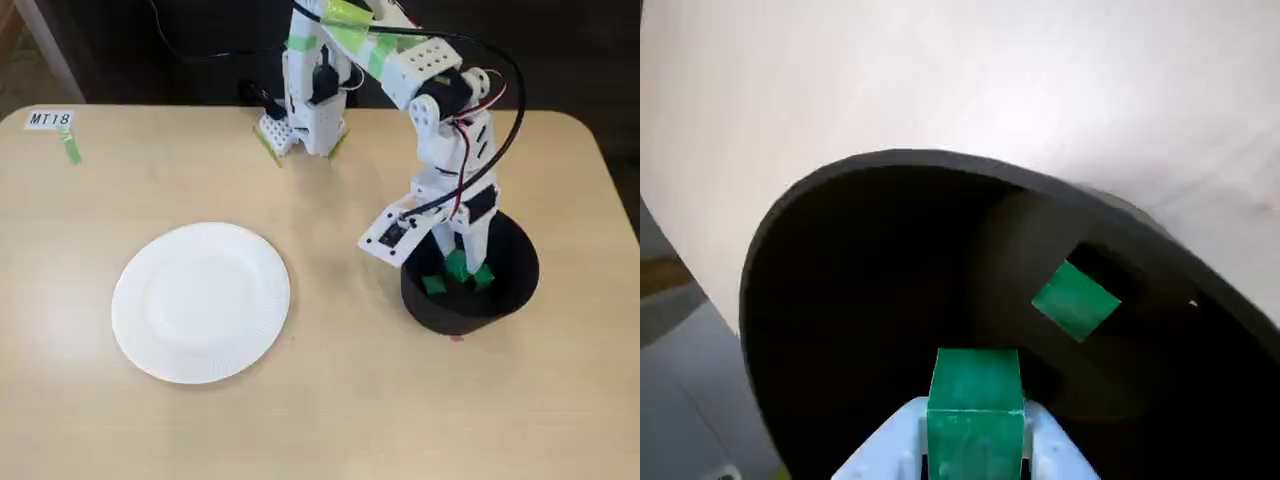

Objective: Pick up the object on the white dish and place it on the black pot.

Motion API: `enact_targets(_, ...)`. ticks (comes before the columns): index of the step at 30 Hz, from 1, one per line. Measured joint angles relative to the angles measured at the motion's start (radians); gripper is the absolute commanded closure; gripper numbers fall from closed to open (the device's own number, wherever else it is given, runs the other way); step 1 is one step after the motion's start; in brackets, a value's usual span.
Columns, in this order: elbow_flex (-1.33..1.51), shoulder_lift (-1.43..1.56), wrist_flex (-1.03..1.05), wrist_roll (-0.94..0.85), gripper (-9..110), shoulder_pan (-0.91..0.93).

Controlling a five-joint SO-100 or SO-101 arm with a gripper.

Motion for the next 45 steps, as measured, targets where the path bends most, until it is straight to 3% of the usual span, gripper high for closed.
enact_targets(2,0.0,0.0,0.009,-0.011,69,0.0)
enact_targets(5,0.0,0.0,0.026,-0.017,66,0.0)
enact_targets(12,-0.009,0.021,0.107,-0.029,101,0.0)
enact_targets(20,-0.135,0.204,0.302,-0.038,101,0.074)
enact_targets(28,-0.135,0.471,0.382,-0.003,101,0.29)
enact_targets(40,0.252,0.963,0.403,0.054,102,0.575)
enact_targets(45,0.477,1.166,0.382,0.066,102,0.6)
